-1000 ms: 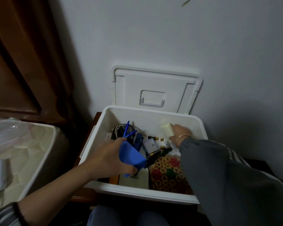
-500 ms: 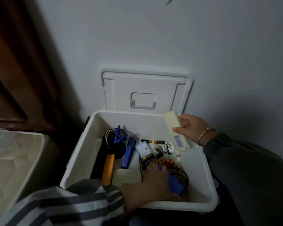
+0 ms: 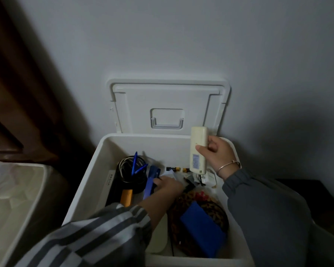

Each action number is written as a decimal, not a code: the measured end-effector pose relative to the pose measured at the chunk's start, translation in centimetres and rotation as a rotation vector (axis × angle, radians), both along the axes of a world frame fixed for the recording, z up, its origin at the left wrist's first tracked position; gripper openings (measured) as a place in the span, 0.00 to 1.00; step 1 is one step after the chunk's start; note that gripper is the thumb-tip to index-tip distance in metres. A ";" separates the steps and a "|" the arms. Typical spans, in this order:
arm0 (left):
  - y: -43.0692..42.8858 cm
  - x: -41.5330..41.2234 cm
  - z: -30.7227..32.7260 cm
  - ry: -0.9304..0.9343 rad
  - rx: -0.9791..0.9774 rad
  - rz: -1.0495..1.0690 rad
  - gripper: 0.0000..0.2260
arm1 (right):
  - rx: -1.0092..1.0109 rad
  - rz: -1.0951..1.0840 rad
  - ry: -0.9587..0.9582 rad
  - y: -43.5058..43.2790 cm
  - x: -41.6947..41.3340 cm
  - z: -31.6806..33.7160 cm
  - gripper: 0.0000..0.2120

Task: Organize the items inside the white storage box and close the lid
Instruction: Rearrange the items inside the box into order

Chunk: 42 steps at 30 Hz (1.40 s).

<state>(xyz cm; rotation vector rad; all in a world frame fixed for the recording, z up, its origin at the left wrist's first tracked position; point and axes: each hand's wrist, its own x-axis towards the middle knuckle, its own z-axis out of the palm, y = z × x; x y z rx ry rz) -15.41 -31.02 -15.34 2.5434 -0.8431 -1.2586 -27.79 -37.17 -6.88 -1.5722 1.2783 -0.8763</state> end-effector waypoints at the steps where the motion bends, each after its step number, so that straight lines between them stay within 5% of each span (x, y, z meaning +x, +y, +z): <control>1: -0.3 -0.4 -0.2 0.004 0.001 0.027 0.27 | -0.016 -0.012 -0.007 -0.2 -0.1 -0.1 0.08; 5: -1.5 -1.9 -0.5 0.030 0.009 0.027 0.21 | -0.055 -0.053 -0.021 -0.6 -0.3 -0.6 0.08; 14: 0.4 0.6 -0.2 0.228 -0.357 -0.427 0.16 | -0.026 -0.043 -0.024 -1.0 -0.5 -1.3 0.07; 24: 4.2 8.4 0.4 -0.883 -0.304 -1.436 0.20 | -0.071 0.208 0.259 0.8 1.1 -2.4 0.10; 33: 4.3 10.9 0.2 -1.098 -0.328 -1.641 0.19 | -0.389 0.625 0.663 1.7 2.6 -2.6 0.12; 42: 3.6 11.7 1.0 -1.055 -0.345 -1.641 0.20 | -0.892 1.135 0.894 1.9 3.9 -4.1 0.12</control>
